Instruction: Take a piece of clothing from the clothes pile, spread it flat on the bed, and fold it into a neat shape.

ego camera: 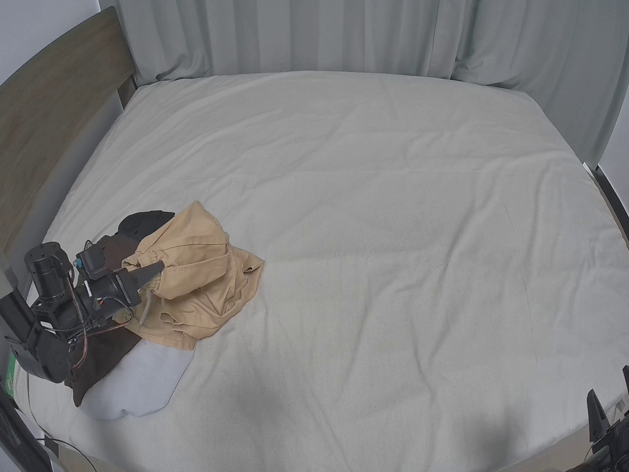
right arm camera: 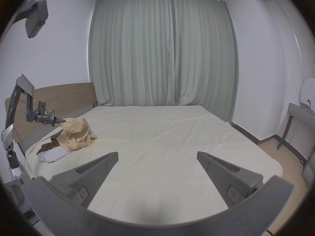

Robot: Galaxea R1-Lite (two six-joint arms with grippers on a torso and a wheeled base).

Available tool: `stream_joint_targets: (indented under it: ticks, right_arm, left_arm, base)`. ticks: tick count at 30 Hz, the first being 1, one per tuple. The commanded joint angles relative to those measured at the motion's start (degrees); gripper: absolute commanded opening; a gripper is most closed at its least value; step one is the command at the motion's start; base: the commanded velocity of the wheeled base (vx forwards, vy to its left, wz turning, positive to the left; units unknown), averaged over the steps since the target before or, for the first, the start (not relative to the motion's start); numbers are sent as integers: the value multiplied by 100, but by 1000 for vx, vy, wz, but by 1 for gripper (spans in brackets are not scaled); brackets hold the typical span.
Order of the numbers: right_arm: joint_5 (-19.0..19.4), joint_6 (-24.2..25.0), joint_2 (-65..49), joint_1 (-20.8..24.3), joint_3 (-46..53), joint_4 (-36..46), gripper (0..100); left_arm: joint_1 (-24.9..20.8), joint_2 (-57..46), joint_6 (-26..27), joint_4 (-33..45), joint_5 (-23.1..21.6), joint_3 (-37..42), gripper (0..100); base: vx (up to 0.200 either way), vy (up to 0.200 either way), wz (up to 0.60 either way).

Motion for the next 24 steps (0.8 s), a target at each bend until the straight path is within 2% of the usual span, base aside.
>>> stream_joint_targets:
  ticks: [1,5,12,17,24]
  right_arm:
    - [4,-2,-93,-1,101,0,100]
    - [4,-11,-93,-1,101,0,100]
    - [4,-11,-93,-9,101,0,100]
    - [4,-11,-93,-9,101,0,100]
    - [4,-11,-93,-9,101,0,100]
  left_arm:
    - [-4,-351,39,-118,-62,256,0]
    - [-4,-413,21,-540,-325,546,0]
    - [-13,-386,-5,-1129,-343,915,0]
    - [-136,-553,-58,-1182,-334,1109,0]
    - [-365,-1204,-611,-1182,-264,1276,0]
  base:
    - [0,0,0]
    - [0,0,0]
    - [0,0,0]
    - [0,0,0]
    - [0,0,0]
